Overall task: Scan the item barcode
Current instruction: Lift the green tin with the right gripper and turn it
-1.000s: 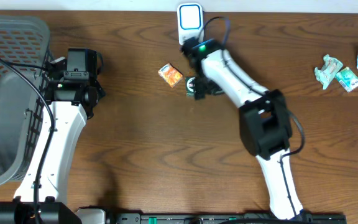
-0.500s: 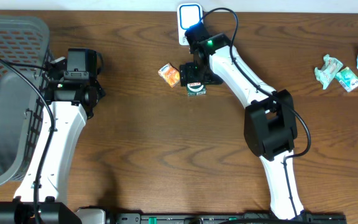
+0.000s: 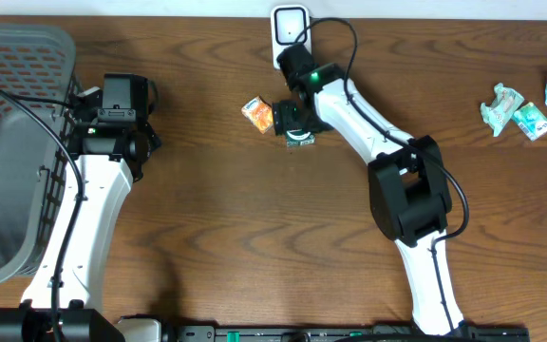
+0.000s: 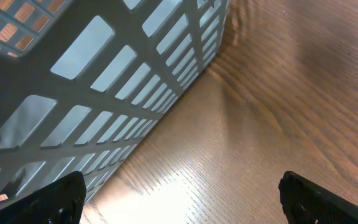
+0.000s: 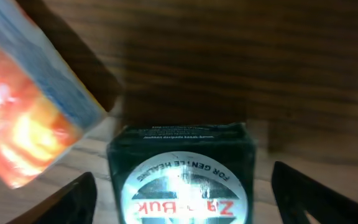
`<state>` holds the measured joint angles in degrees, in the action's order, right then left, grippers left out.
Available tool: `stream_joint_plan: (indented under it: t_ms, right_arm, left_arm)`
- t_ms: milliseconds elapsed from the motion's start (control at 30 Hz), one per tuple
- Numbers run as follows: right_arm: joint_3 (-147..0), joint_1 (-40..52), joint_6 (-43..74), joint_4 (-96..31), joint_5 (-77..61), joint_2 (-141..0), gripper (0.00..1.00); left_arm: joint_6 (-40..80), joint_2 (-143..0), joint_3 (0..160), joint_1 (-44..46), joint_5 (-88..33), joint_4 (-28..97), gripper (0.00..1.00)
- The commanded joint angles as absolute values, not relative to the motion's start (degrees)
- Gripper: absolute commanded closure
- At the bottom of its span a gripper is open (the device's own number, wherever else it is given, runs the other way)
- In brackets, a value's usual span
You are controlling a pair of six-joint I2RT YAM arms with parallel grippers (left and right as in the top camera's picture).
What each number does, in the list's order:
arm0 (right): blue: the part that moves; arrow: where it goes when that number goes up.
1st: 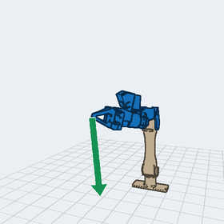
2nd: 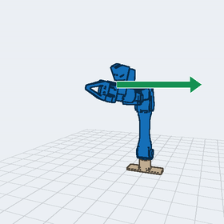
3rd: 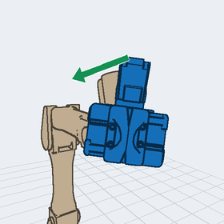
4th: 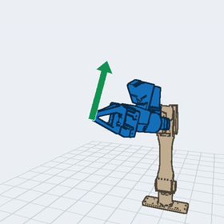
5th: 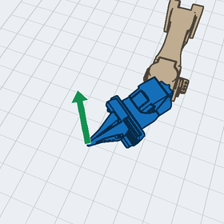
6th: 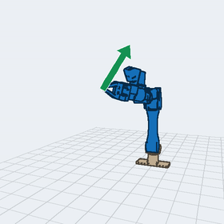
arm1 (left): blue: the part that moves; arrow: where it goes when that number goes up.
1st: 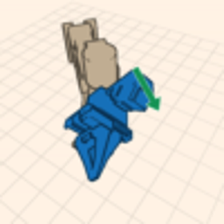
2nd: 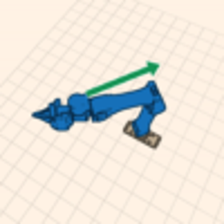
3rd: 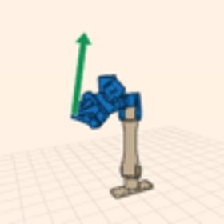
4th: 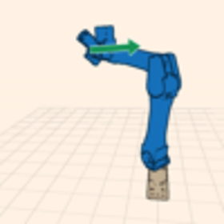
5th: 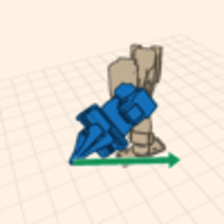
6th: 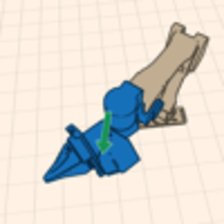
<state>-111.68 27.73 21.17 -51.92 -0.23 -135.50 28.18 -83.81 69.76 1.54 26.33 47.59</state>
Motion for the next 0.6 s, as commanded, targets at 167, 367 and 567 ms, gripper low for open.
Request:
stream_joint_plan:
  t_ms: [167,367,567]
  right_arm:
    - [-106.5,28.2,19.0,-48.4,1.4,-135.0,0.24]
    - [-106.7,28.2,17.1,-48.4,1.4,-134.8,0.36]
    - [-107.2,28.2,17.3,-50.0,1.2,-132.9,0.44]
  left_arm:
    - [27.5,-84.0,69.6,1.3,27.7,47.7,0.02]
    - [27.5,-84.0,69.6,1.3,27.7,47.7,0.02]
    - [27.5,-84.0,69.6,1.3,27.7,47.7,0.02]
